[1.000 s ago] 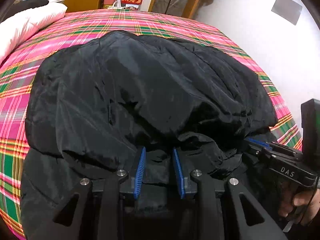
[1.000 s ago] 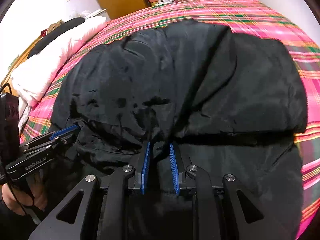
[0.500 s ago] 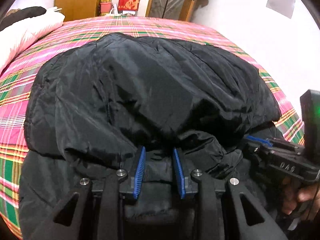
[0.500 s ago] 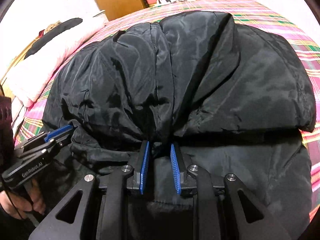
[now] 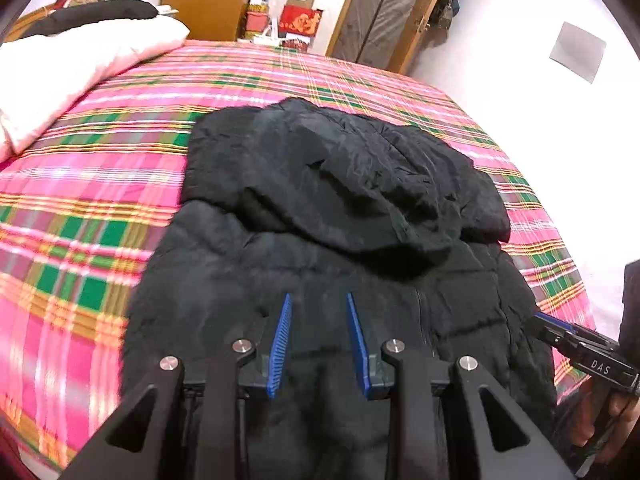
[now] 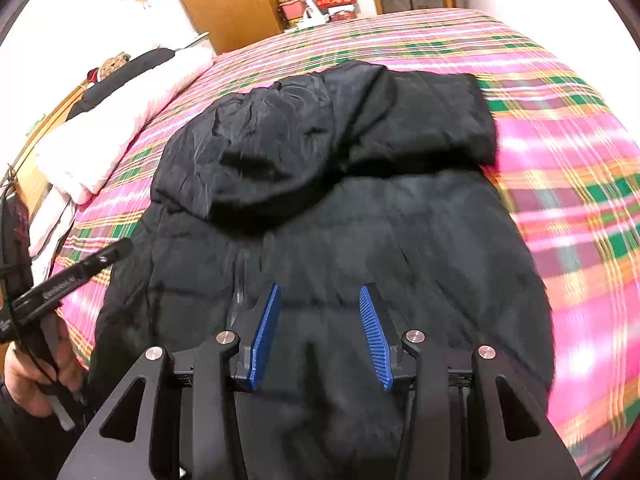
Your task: Fold large clothes
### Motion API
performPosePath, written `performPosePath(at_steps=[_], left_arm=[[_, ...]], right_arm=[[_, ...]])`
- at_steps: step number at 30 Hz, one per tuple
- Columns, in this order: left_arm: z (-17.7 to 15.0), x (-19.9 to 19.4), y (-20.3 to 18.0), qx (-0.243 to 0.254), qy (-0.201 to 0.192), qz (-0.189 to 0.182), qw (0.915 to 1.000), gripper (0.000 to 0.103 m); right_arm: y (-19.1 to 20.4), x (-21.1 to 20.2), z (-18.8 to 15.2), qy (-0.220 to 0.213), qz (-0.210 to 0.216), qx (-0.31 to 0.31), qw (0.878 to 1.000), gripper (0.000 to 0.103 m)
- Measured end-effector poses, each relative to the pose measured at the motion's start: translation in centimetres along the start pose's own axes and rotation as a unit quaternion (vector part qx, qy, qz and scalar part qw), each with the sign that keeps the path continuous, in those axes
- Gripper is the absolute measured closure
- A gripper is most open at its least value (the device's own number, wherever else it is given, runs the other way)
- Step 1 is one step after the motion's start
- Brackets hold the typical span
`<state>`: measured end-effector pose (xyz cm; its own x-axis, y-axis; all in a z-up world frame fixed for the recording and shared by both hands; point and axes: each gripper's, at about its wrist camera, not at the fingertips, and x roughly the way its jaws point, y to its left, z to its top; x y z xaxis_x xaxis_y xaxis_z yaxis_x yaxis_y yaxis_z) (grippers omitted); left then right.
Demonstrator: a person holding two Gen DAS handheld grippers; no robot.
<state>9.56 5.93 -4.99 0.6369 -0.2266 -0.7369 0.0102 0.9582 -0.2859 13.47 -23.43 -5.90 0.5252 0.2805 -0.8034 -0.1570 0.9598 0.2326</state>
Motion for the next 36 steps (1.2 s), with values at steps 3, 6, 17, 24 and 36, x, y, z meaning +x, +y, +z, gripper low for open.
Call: performPosePath(at_steps=[3, 6, 17, 24, 36], left_arm=[[-0.8, -1.9, 0.7, 0.004, -0.010, 0.014, 0.9998, 0.073], [-1.8, -3.1, 1.0, 0.007, -0.014, 0.026, 0.9996, 0.073], [-4.5, -4.7, 1.2, 0.023, -0.010, 0.046, 0.9987, 0.073], [-5.0, -4.2, 2.8, 0.006, -0.003, 0.058, 0.9983, 0.073], [-5.0, -1.4, 9.6, -0.074, 0.033, 0.094, 0.9923, 0.067]], right_arm=[[-0.8, -1.4, -1.9, 0.004, -0.010, 0.012, 1.000, 0.061], [-1.1, -2.0, -3.4, 0.009, -0.023, 0.017, 1.000, 0.061], [-1.2, -3.4, -4.9, -0.004, -0.033, 0.034, 0.999, 0.045], [-2.6, -3.3, -4.9, -0.002, -0.052, 0.063, 0.997, 0.045], [-10.1, -1.9, -4.1, 0.011, -0.086, 0.192, 0.977, 0.030]])
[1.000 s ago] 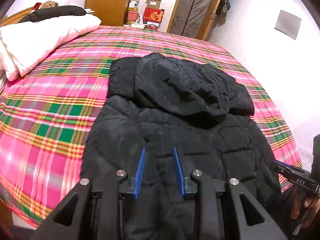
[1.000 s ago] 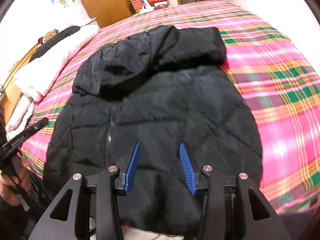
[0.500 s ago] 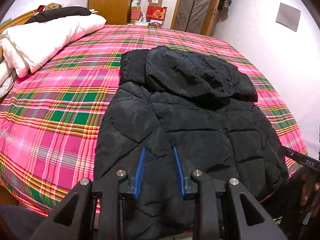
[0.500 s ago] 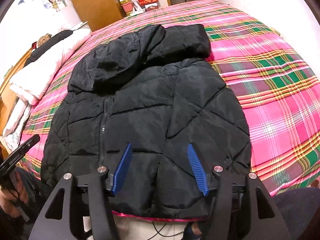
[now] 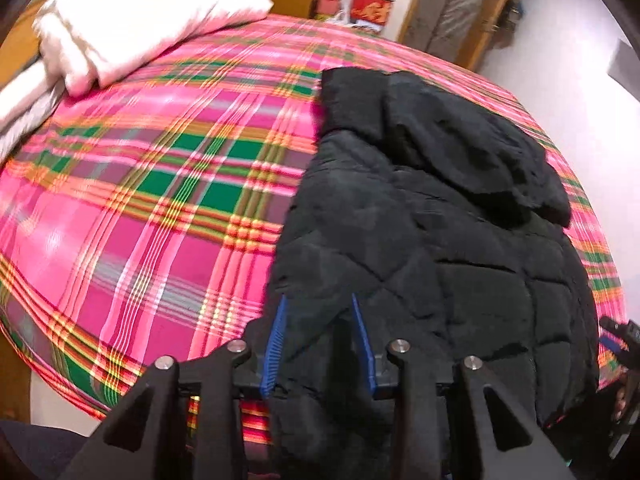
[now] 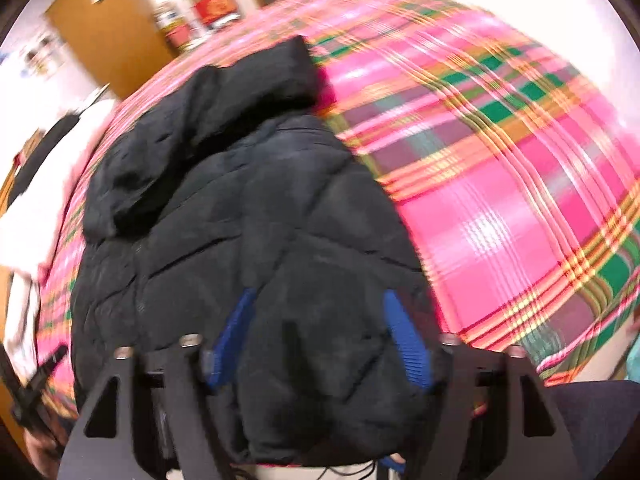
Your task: Fold large clothes
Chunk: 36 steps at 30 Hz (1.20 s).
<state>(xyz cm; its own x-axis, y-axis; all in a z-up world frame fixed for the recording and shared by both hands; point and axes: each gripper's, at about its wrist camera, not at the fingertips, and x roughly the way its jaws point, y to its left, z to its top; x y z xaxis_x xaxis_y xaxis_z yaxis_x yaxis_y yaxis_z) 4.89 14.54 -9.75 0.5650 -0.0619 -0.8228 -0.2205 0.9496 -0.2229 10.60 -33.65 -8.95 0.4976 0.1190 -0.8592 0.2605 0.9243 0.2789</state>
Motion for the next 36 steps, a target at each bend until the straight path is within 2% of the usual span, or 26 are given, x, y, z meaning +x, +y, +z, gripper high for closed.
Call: performPosePath(at_steps=[5, 7, 9, 11, 14, 16, 18, 22, 26, 31, 32, 33, 34, 35, 36], left_arm=[[-0.3, 1.7, 0.5, -0.005, 0.025, -0.004, 0.9997, 0.058], [-0.5, 1.8, 0.5, -0.005, 0.028, -0.001, 0.9996, 0.058], [-0.5, 1.5, 0.7, -0.014, 0.025, -0.011, 0.9995, 0.057], [-0.6, 1.5, 0.9, -0.021, 0.029, -0.019, 0.9992, 0.055], [-0.9, 1.8, 0.8, -0.021, 0.039, -0.025, 0.9987, 0.051], [-1.1, 1.8, 0.5, -0.012, 0.042, -0.025, 0.9987, 0.049], [-1.4, 1.8, 0.3, -0.007, 0.044, -0.023, 0.9987, 0.048], [-2.2, 2.0, 0.0, 0.004, 0.062, -0.019, 0.9979, 0.041], [-3.3, 3.1, 0.0, 0.000, 0.106, -0.007, 0.9944, 0.030], [-3.7, 3.7, 1.0, -0.034, 0.130, -0.024, 0.9907, 0.031], [-3.6, 3.8, 0.8, -0.028, 0.131, -0.020, 0.9907, 0.031], [-3.6, 3.8, 0.5, -0.021, 0.131, -0.015, 0.9910, 0.033], [-3.5, 3.8, 0.2, -0.013, 0.129, -0.013, 0.9914, 0.042], [-3.4, 3.6, -0.1, -0.008, 0.125, -0.017, 0.9920, 0.055], [-3.2, 3.3, -0.4, -0.004, 0.119, -0.023, 0.9926, 0.061]], right_arm=[[-0.2, 1.1, 0.4, 0.014, -0.017, -0.004, 1.000, 0.030], [0.0, 0.6, 0.4, 0.000, -0.032, -0.010, 0.999, 0.030], [-0.5, -0.6, 0.8, -0.031, -0.028, 0.000, 0.999, 0.030], [-1.4, -0.7, 1.0, -0.036, -0.040, 0.021, 0.998, 0.030], [-2.3, 0.7, 1.0, 0.001, -0.051, 0.042, 0.998, 0.030], [-2.0, 2.6, 0.6, 0.057, -0.057, 0.031, 0.996, 0.030], [-1.6, 3.4, 0.3, 0.077, -0.059, 0.016, 0.995, 0.030], [-1.9, 3.5, 0.0, 0.092, -0.053, 0.023, 0.994, 0.028], [-1.4, 3.3, -0.8, 0.116, -0.043, 0.014, 0.992, 0.028], [-0.8, 3.8, -1.6, 0.138, -0.047, -0.011, 0.989, 0.029], [-0.7, 4.0, -1.5, 0.140, -0.047, -0.011, 0.989, 0.033], [-0.6, 4.1, -1.5, 0.141, -0.045, -0.010, 0.989, 0.042], [-0.5, 3.9, -1.4, 0.138, -0.042, -0.011, 0.989, 0.055], [-0.4, 3.7, -1.3, 0.135, -0.037, -0.013, 0.990, 0.061], [-0.2, 3.5, -1.0, 0.133, -0.027, -0.012, 0.991, 0.073]])
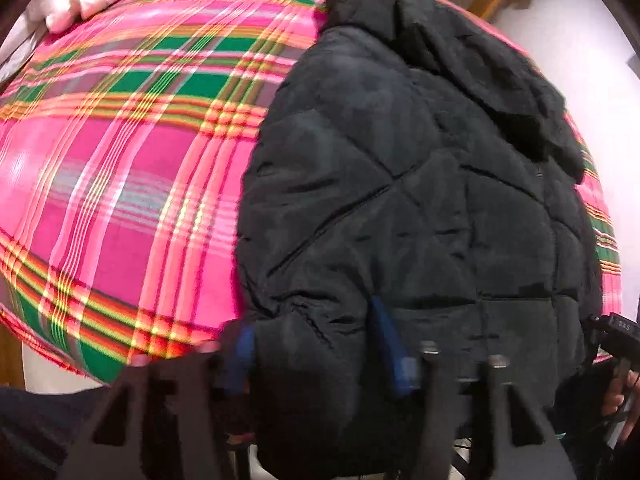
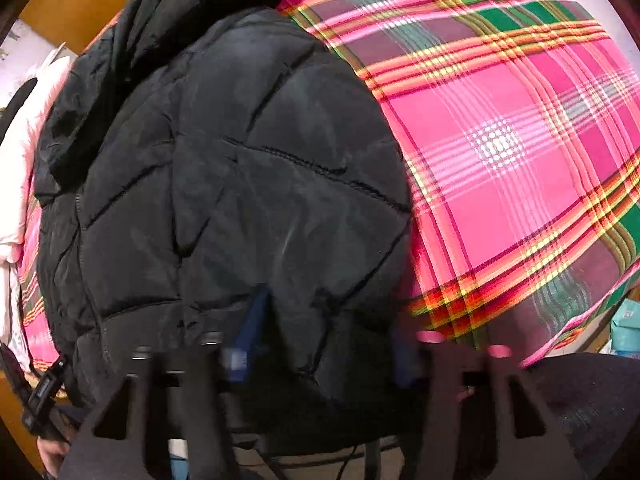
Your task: Fold large clothes
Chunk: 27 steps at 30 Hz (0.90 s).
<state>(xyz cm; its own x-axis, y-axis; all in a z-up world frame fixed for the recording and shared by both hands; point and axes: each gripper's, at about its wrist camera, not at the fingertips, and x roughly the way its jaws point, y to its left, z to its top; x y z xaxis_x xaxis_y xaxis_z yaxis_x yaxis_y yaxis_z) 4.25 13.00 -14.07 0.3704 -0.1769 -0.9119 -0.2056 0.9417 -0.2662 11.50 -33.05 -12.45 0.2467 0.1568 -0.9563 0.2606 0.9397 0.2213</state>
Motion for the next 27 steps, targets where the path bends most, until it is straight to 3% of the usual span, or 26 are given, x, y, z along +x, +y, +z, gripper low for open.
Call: performPosePath(at_steps=[2, 5, 13, 18, 27], left_arm=[[0.2, -0.9, -0.5, 0.007, -0.018, -0.007, 0.9998, 0.080], [0.5, -3.1, -1.0, 0.011, -0.052, -0.027, 0.9982, 0.087], [2.3, -10.2, -0.8, -0.004, -0.146, -0.113, 0.9828, 0.089], [3.8, -13.5, 0.0, -0.013, -0.185, -0.138, 0.9729, 0.090], [1.8, -16.1, 1.4, -0.025, -0.202, -0.171, 0.9639, 0.090]], right_arm=[[-0.1, -0.7, 0.0, -0.002, 0.025, 0.001, 1.000, 0.082], [-0.1, -2.8, 0.3, -0.019, 0.073, -0.005, 0.997, 0.087], [-2.2, -7.9, 1.2, -0.079, 0.176, -0.020, 0.981, 0.091], [-2.0, -10.2, 0.7, -0.110, 0.211, -0.028, 0.971, 0.092], [-2.8, -12.2, -1.7, -0.137, 0.240, -0.024, 0.961, 0.092]])
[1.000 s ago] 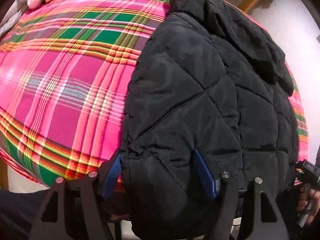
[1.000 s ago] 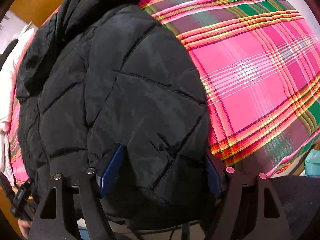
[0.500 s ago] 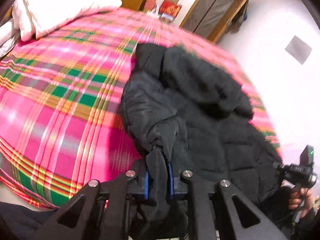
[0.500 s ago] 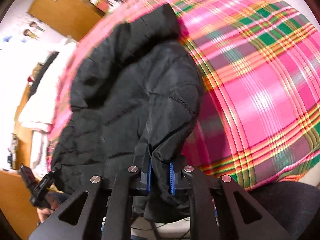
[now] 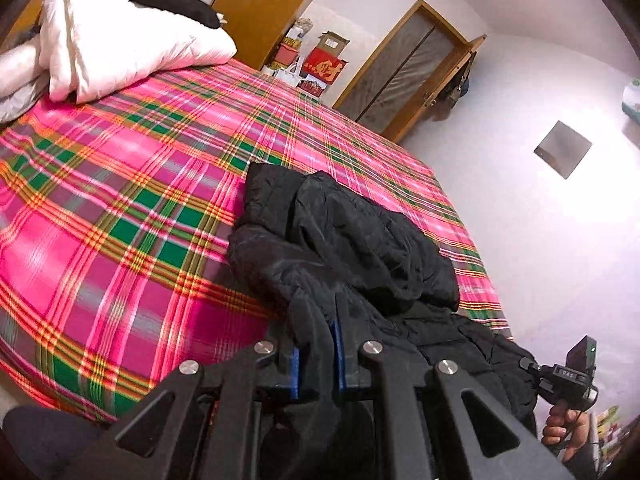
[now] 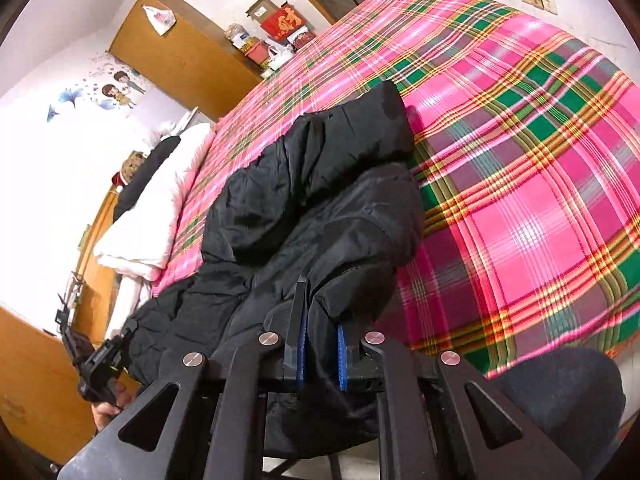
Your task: Fold large clothes
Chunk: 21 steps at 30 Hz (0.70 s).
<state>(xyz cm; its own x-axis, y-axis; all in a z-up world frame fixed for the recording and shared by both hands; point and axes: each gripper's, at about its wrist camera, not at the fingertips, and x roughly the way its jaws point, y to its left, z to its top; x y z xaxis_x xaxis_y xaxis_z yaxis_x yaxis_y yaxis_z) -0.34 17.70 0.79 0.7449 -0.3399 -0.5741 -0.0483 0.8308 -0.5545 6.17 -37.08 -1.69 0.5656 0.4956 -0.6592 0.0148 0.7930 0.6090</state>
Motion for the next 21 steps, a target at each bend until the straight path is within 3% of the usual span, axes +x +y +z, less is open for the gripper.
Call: performPosePath(at_steps=[7, 14, 21], left_arm=[[1.9, 0.3, -0.4, -0.021, -0.013, -0.021, 0.9995, 0.090], [7.8, 2.2, -0.6, -0.060, -0.047, -0.038, 0.9963, 0.090], [14.4, 8.1, -2.3, -0.058, -0.052, -0.025, 0.9967, 0.090]], right_arm=[[1.5, -0.3, 2.7, -0.029, 0.030, 0.012, 0.999, 0.092], [3.0, 0.1, 8.9, -0.071, 0.067, 0.041, 0.994, 0.092], [3.5, 4.7, 16.4, -0.071, 0.057, 0.078, 0.993, 0.092]])
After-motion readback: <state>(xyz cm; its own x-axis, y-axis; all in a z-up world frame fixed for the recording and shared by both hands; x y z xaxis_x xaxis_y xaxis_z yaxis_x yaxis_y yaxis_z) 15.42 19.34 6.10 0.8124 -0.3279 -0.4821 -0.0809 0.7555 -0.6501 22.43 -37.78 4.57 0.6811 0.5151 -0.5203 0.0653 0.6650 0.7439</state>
